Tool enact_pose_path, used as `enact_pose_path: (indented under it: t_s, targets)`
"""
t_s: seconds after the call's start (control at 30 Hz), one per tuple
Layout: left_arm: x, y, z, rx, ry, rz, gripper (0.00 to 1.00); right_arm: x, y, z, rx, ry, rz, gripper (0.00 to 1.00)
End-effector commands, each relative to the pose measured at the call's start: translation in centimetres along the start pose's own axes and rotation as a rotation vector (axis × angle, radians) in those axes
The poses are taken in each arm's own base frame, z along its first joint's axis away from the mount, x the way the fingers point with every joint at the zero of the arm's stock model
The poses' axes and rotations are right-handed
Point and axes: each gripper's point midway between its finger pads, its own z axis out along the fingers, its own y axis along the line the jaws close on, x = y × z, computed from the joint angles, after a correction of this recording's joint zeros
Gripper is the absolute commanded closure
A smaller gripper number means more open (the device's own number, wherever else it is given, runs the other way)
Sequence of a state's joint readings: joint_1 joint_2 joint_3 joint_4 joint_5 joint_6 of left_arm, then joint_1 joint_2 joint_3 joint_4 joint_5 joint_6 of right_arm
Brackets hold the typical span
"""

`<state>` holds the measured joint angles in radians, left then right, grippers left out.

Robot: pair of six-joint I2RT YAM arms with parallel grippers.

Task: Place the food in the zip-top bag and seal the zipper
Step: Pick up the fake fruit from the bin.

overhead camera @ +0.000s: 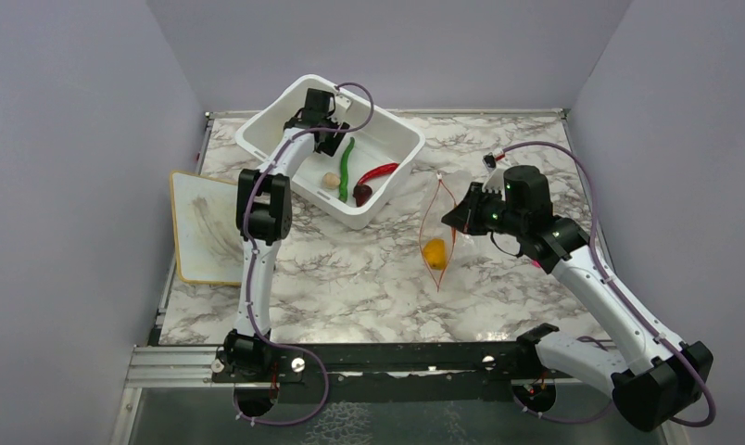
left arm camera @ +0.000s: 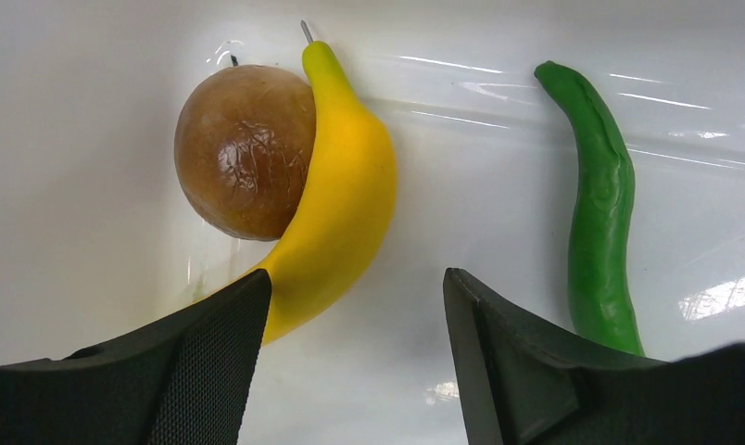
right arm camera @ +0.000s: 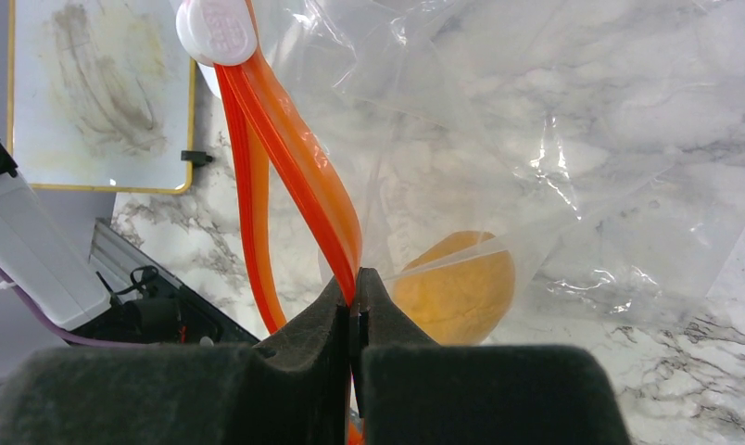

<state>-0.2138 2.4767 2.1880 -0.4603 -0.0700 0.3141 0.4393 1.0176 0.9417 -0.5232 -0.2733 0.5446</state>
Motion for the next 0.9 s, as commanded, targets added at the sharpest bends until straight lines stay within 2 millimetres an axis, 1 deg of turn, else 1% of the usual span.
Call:
enact_pose_path:
  t_s: [0.0,0.27,0.37,0.4,0.5,0.6,0.7,0.8,0.87]
  targets:
    - [0.0,0.3,1.2,0.017,-0.024,0.0,0.28,-1.0,0.3,-0.5,0.005,-0.037,-0.015,0.99]
    - [0.1,0.3,2.7,0.009,-0.034,-0.001,0.28,-1.3,-0.1,-1.2,0.034,-0.06,-0.027,0.99]
    - [0.2,-0.5,2.7,0.046,-0.039,-0.009,0.42,-1.0,-0.2,-1.2,0.034,-0.055,-0.023,0.99]
    - [0.2,-0.6,2.6,0.048,-0.037,-0.017,0.45,-0.9,-0.3,-1.1,0.035,-0.053,-0.021,0.99]
    - [0.4,-0.4,1.8,0.04,-0.028,-0.034,0.47,-0.8,-0.2,-1.1,0.027,-0.053,-0.017,0.99]
    - [-0.2,-0.3,0.6,0.036,-0.037,-0.046,0.51,-0.9,0.0,-1.1,0.019,-0.059,-0.016,0.99]
    - [-0.9,0.0,-0.5,0.031,-0.053,-0.061,0.59,-0.7,0.0,-0.9,0.009,-0.057,-0.014,0.99]
    - [-1.6,-0.1,-1.6,0.038,-0.067,-0.089,0.66,-0.5,0.0,-0.7,0.004,-0.045,-0.012,0.99]
    - [-1.9,-0.7,-2.3,0.048,-0.07,-0.093,0.68,-0.3,-0.1,-0.7,0.004,-0.046,-0.012,0.99]
